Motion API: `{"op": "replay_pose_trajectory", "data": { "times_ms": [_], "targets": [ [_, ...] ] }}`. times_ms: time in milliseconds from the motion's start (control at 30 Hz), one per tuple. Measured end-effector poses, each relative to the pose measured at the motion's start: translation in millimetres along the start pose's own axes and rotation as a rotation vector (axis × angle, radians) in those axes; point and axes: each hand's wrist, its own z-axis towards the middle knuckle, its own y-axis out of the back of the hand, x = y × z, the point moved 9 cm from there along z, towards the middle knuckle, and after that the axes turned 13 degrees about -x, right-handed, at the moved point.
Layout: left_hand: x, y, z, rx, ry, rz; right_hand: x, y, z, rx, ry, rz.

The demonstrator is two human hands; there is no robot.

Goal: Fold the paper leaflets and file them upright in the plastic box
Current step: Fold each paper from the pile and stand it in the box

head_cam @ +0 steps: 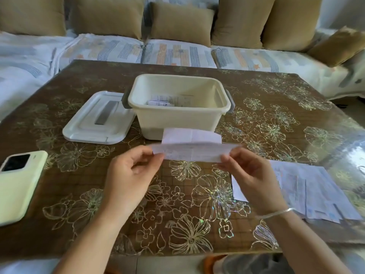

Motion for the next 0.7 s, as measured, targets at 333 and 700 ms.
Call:
{"op": "replay_pose_trajectory", "data": {
  "times_ms": [333,700],
  "targets": [
    [33,-4,-48,0.072,-0.2,0.425,-31,11,-47,-0.066,0.195,-0.729],
    [37,-13,-53,-0.014,-0.342,0.691,-40,0,-48,-0.102,0.246,-0.93]
  ]
}}
